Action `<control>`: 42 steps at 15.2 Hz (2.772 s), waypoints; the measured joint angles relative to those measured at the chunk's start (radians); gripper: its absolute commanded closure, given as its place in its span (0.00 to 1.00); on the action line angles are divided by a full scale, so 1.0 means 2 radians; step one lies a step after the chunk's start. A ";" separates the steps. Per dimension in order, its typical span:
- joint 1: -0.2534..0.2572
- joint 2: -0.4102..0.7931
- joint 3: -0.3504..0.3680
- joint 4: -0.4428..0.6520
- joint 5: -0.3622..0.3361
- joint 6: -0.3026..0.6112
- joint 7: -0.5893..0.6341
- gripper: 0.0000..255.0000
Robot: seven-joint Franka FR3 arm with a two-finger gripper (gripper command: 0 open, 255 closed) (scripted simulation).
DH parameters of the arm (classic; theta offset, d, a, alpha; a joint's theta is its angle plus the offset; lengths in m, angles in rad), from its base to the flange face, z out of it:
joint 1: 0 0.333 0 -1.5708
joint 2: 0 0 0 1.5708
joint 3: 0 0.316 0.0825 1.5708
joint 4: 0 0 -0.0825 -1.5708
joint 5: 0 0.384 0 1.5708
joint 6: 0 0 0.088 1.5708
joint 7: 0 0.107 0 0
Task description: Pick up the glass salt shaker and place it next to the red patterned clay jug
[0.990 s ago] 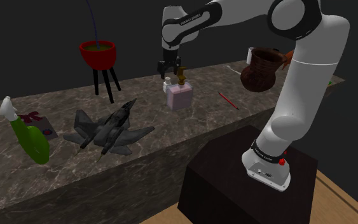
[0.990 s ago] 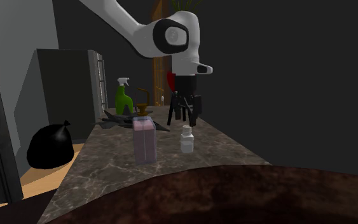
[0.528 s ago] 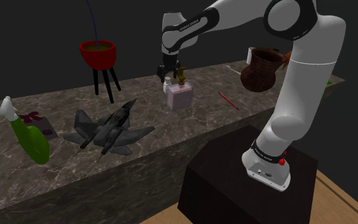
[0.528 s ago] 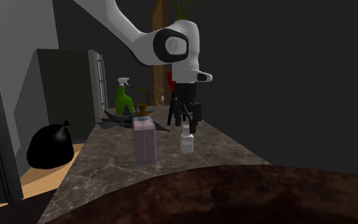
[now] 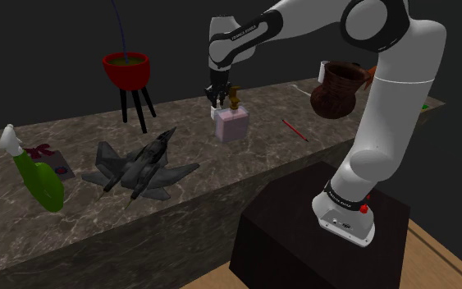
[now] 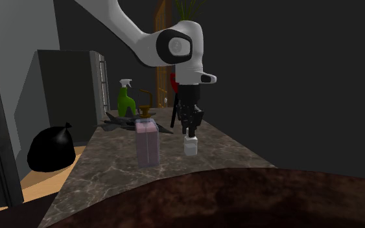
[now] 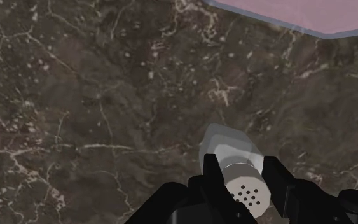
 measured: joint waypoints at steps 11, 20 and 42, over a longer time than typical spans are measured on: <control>0.000 -0.013 0.000 0.010 0.000 -0.023 0.000 1.00; 0.000 -0.032 0.000 0.046 0.000 -0.079 0.000 1.00; 0.000 -0.047 0.000 0.177 0.000 -0.223 0.000 1.00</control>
